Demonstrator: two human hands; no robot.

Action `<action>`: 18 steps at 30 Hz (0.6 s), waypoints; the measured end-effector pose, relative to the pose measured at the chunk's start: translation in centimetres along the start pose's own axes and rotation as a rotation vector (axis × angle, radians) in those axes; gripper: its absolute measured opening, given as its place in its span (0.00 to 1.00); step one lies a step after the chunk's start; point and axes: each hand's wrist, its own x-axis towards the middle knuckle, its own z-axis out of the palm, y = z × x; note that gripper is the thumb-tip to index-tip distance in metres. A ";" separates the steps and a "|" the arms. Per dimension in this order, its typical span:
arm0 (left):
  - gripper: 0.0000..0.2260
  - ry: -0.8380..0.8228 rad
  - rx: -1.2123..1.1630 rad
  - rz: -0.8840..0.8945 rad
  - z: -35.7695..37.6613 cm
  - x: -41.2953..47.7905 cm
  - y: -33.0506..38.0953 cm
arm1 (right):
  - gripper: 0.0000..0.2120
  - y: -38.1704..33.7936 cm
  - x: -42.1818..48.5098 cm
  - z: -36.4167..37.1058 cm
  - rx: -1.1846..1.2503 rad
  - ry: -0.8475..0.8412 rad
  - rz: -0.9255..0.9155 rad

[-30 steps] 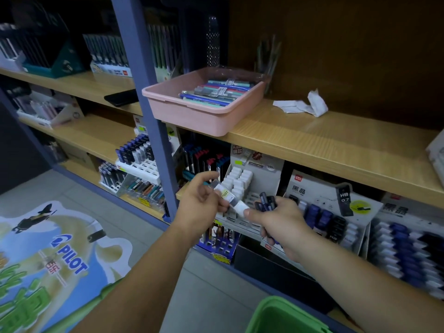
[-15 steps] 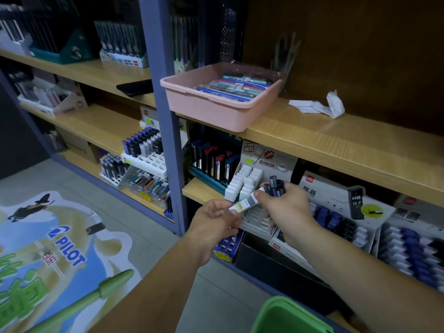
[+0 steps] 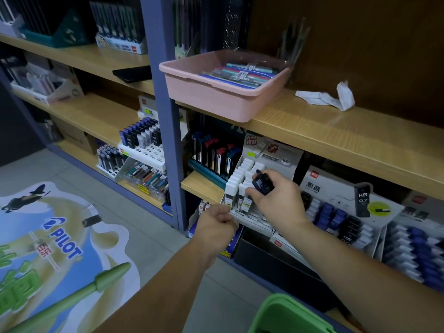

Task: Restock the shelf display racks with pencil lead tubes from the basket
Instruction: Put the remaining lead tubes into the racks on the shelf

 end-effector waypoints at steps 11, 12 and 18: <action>0.15 -0.002 0.040 0.000 0.4 0.0 0.0 | 0.08 0.5 -0.9 0.5 0.067 0.002 0.029; 0.15 -0.007 0.045 0.001 0.4 -0.1 0.0 | 0.07 0.4 -0.9 0.5 0.079 -0.001 0.027; 0.16 -0.017 0.059 0.006 0.5 -0.2 0.3 | 0.09 0.8 -0.9 1.0 -0.051 -0.032 -0.060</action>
